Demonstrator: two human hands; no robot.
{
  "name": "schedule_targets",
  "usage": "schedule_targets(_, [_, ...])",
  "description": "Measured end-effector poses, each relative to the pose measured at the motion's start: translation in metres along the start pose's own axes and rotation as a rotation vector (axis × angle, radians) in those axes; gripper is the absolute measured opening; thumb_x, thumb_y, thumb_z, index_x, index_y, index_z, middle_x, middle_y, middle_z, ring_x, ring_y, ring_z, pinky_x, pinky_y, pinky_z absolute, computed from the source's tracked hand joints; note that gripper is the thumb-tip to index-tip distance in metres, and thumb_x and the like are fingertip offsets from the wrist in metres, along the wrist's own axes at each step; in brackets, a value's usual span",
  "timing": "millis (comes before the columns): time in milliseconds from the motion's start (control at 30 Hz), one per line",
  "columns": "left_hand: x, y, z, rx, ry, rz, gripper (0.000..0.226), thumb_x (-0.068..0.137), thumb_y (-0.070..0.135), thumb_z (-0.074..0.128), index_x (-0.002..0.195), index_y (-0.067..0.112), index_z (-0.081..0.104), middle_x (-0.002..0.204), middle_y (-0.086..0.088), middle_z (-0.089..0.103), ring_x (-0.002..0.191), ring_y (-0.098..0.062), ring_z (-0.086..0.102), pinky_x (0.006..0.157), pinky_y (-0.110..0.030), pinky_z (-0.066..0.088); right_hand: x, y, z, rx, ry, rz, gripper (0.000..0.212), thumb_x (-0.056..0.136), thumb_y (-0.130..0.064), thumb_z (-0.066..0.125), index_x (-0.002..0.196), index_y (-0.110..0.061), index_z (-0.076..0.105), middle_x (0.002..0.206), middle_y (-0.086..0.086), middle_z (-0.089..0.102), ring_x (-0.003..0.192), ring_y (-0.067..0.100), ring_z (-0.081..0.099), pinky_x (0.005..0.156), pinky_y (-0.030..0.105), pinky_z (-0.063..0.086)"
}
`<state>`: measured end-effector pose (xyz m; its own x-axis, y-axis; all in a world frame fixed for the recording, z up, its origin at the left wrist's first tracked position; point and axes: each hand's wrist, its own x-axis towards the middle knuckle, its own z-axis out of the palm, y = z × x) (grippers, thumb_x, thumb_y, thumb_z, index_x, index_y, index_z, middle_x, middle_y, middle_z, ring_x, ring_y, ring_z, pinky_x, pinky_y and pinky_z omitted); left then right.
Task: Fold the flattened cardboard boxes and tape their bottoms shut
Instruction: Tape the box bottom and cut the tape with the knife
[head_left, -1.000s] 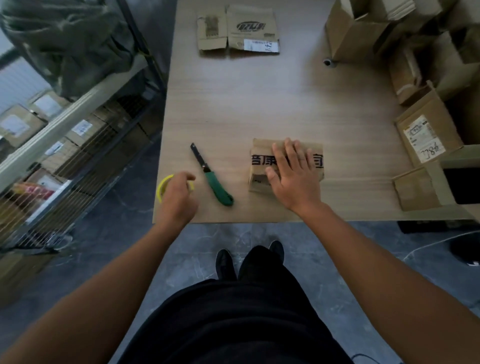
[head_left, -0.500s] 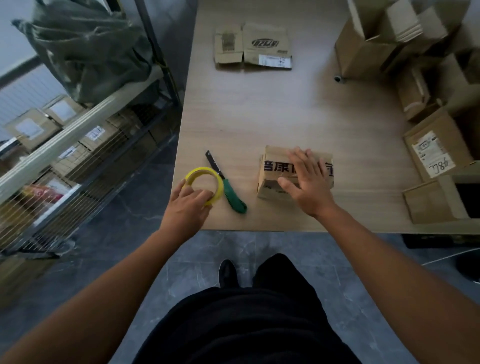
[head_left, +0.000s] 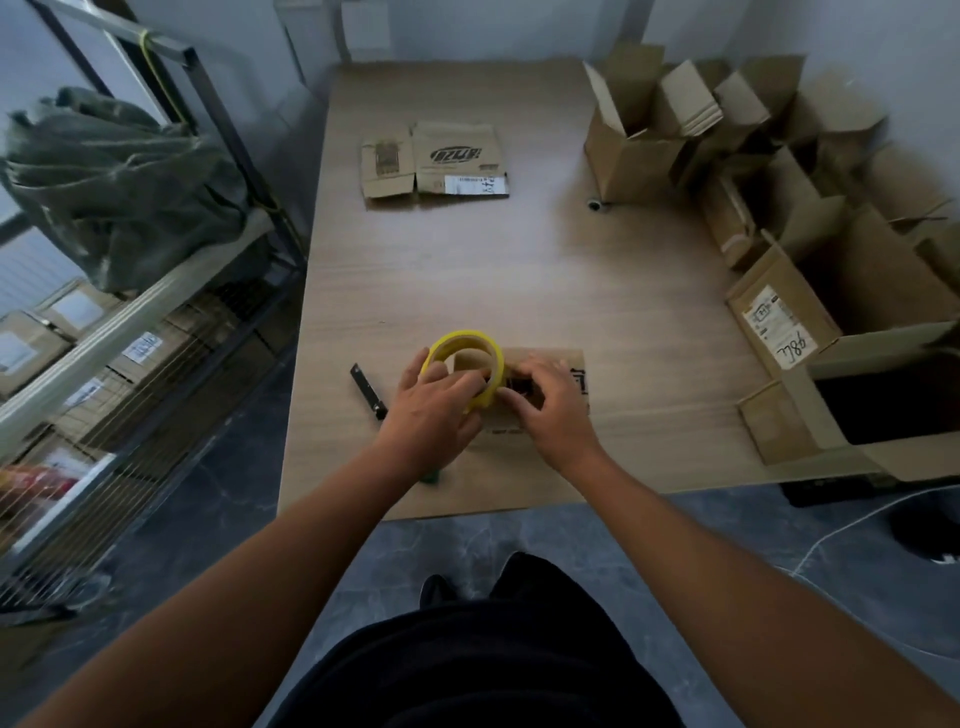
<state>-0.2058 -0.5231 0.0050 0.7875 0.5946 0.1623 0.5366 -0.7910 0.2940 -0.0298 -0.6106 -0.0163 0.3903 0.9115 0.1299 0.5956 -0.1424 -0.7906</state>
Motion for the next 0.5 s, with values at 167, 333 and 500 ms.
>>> schedule_targets(167, [0.007,0.002,-0.003,0.053,-0.072,-0.023,0.052,0.084,0.044,0.039,0.125,0.022,0.062,0.112,0.001,0.073,0.111,-0.03,0.058,0.122,-0.05,0.017,0.002,-0.002,-0.003,0.196,0.066,0.091,0.012,0.088,-0.031,0.071,0.085,-0.019,0.07,0.077,-0.026,0.061,0.088,0.011,0.056,0.1,0.059,0.044])
schedule_targets(333, [0.021,0.006,-0.003,0.1,-0.081,-0.017,0.052,0.084,0.042,0.041,0.126,0.021,0.061,0.107,0.0,0.073,0.1,-0.028,0.057,0.119,-0.05,0.028,0.004,-0.002,-0.004,0.065,0.081,0.043,0.008,0.087,-0.025,0.074,0.091,-0.021,0.069,0.081,-0.025,0.051,0.092,0.024,0.058,0.084,0.051,0.051])
schedule_targets(500, [0.025,0.005,0.002,0.136,-0.042,0.002,0.047,0.082,0.045,0.046,0.118,0.02,0.063,0.102,0.002,0.071,0.095,-0.028,0.06,0.115,-0.049,0.033,0.01,0.0,-0.007,0.082,0.088,0.085,0.009,0.089,-0.026,0.072,0.089,-0.028,0.064,0.086,-0.009,0.059,0.09,0.019,0.057,0.083,0.048,0.051])
